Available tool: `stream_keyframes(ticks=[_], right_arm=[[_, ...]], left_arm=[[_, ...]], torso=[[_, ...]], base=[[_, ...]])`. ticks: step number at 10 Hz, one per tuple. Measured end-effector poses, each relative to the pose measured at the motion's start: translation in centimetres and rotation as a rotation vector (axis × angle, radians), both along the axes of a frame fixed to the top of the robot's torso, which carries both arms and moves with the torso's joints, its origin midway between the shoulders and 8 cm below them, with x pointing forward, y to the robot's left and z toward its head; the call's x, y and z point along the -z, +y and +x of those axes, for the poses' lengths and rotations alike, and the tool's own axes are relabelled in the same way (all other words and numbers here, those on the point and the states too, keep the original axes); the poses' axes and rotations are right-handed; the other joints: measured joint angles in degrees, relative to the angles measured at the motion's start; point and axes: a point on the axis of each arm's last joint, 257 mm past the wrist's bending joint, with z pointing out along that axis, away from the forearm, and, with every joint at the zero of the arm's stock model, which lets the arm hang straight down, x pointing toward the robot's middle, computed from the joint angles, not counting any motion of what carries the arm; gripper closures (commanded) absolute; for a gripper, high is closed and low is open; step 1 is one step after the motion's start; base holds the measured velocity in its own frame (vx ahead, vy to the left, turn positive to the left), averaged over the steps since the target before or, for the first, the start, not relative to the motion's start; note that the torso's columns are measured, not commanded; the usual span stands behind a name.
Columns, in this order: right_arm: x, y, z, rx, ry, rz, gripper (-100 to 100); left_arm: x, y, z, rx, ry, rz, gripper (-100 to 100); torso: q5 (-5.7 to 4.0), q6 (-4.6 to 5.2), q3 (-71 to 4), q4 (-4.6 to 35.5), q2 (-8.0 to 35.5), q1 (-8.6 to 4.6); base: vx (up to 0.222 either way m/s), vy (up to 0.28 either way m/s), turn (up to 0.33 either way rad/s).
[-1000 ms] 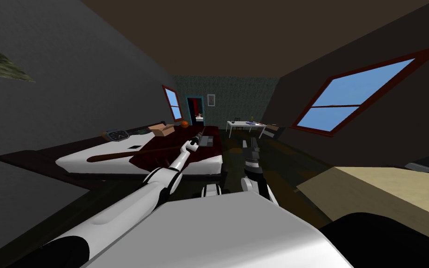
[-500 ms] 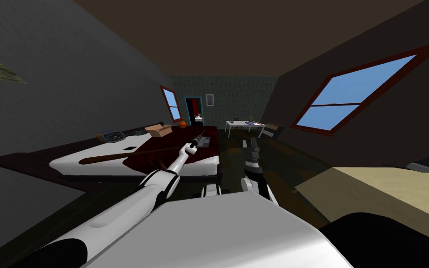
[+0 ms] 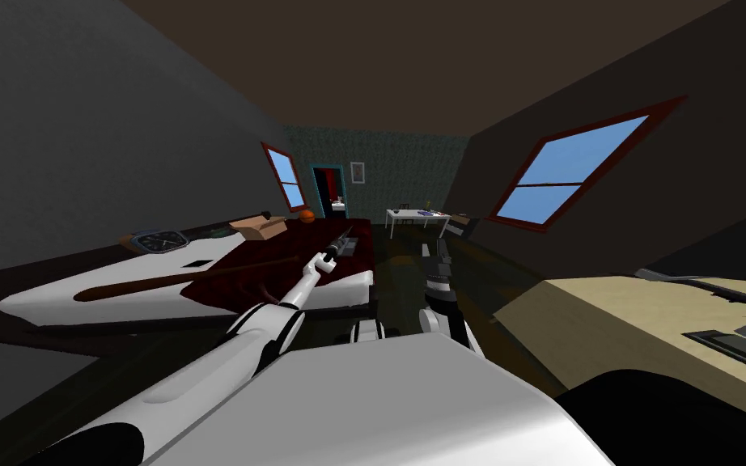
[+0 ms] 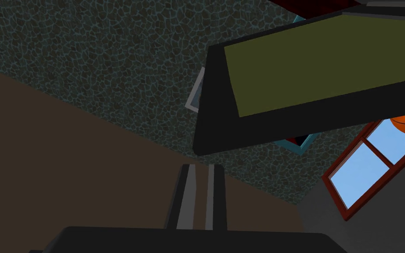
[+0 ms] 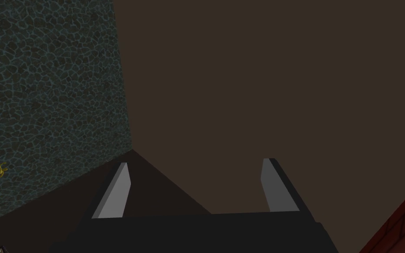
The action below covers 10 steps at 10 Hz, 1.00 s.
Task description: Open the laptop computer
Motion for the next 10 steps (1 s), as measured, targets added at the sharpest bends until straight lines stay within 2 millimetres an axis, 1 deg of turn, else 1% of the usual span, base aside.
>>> stream_keyframes(ticks=[1,2,3,4,6,8,9,10], right_arm=[[0.0,0.0,0.0,0.0,0.0,0.0,0],[0.0,0.0,0.0,0.0,0.0,0.0,0],[0.0,0.0,0.0,0.0,0.0,0.0,0],[0.0,0.0,0.0,0.0,0.0,0.0,0],[0.0,0.0,0.0,0.0,0.0,0.0,0],[0.0,0.0,0.0,0.0,0.0,0.0,0],[0.0,0.0,0.0,0.0,0.0,0.0,0],[0.0,0.0,0.0,0.0,0.0,0.0,0]], left_arm=[[0.4,1.2,-0.2,-0.018,0.004,0.014,100],[1.0,2.5,-0.6,-0.043,0.003,0.031,100],[1.5,3.9,-1.3,-0.061,0.006,0.051,100],[2.7,6.5,-2.1,-0.092,0.018,0.076,-100],[3.2,10.7,-2.3,-0.131,0.037,0.067,-100],[3.2,14.8,-3.1,-0.168,0.044,0.07,-100],[3.2,17.1,-3.8,-0.189,0.053,0.062,-100],[2.9,19.1,-3.7,-0.211,0.05,0.064,-100]], torso=[[-0.04,-0.17,0.08,0.09,0.1,0.0],[-0.03,-0.09,0.14,0.12,0.2,-0.04],[-0.04,-0.12,0.23,0.2,0.36,0.02],[-0.05,-0.04,0.31,0.24,0.48,-0.05],[-0.1,-0.06,0.43,0.31,0.68,-0.2],[-0.06,-0.04,0.32,0.26,0.48,-0.07],[-0.08,-0.06,0.29,0.24,0.45,-0.16],[-0.07,-0.09,0.25,0.23,0.37,-0.08]], base=[[0.008,-0.063,-0.214],[0.008,-0.045,-0.139],[0.003,-0.046,-0.307],[-0.033,-0.055,-0.304],[-0.066,-0.069,-0.202],[-0.06,-0.075,-0.289],[-0.046,-0.073,-0.123],[-0.053,-0.07,-0.211]])
